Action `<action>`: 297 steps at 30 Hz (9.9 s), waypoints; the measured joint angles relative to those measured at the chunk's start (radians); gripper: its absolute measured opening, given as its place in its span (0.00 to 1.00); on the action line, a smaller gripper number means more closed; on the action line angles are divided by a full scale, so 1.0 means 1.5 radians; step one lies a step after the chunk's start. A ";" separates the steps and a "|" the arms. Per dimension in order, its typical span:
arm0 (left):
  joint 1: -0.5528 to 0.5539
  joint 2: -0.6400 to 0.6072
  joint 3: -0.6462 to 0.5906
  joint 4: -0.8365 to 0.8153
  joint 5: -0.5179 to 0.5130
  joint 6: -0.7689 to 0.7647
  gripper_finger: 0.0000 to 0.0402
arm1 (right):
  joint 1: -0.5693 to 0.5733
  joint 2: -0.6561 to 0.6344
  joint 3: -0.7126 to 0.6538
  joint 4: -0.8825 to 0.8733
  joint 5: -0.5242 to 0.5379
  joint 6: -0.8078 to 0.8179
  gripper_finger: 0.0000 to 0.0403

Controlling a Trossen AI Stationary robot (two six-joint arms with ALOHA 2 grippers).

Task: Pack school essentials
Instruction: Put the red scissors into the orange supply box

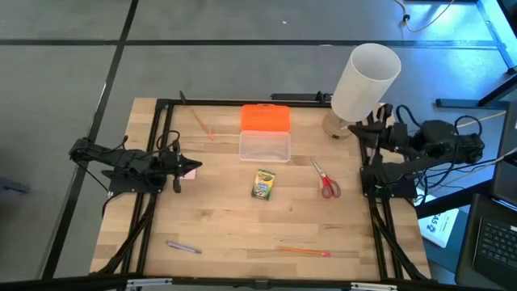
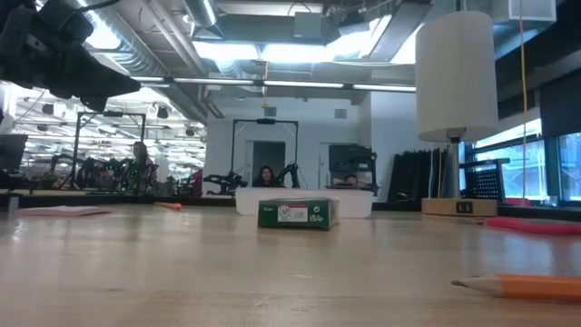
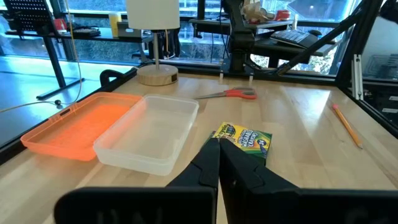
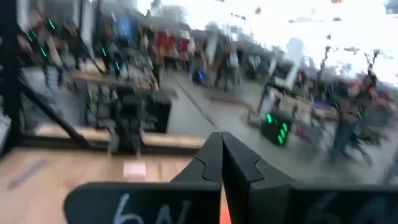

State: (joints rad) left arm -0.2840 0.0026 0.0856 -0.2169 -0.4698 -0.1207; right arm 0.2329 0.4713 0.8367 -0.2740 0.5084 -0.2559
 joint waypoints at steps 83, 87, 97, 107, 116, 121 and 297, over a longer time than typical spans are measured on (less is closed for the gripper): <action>0.058 0.500 0.707 -0.566 0.025 -0.245 0.00 | -0.063 0.583 0.447 -0.767 -0.317 0.703 0.29; 0.058 0.500 0.707 -0.564 0.026 -0.245 0.00 | -0.065 0.594 0.447 -0.766 -0.317 0.783 0.39; 0.058 0.548 0.708 -0.546 0.036 -0.247 0.00 | -0.066 0.649 0.447 -0.767 -0.397 0.850 0.45; 0.058 0.621 0.708 -0.523 0.049 -0.249 0.00 | -0.075 0.697 0.383 -0.741 -0.445 0.903 0.42; 0.060 0.668 0.807 -0.531 0.062 -0.192 0.00 | -0.076 0.692 0.289 -0.699 -0.485 0.903 0.40; 0.078 0.719 0.864 -0.553 0.076 -0.190 0.00 | -0.076 0.692 0.266 -0.691 -0.521 0.896 0.40; 0.182 0.806 0.936 -0.581 0.074 -0.157 0.00 | -0.323 0.883 0.197 -0.130 -0.405 0.290 0.07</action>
State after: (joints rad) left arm -0.0109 1.2121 1.4902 -1.0878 -0.3584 -0.3557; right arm -0.2516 1.7954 1.1328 -0.4685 -0.0998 0.1798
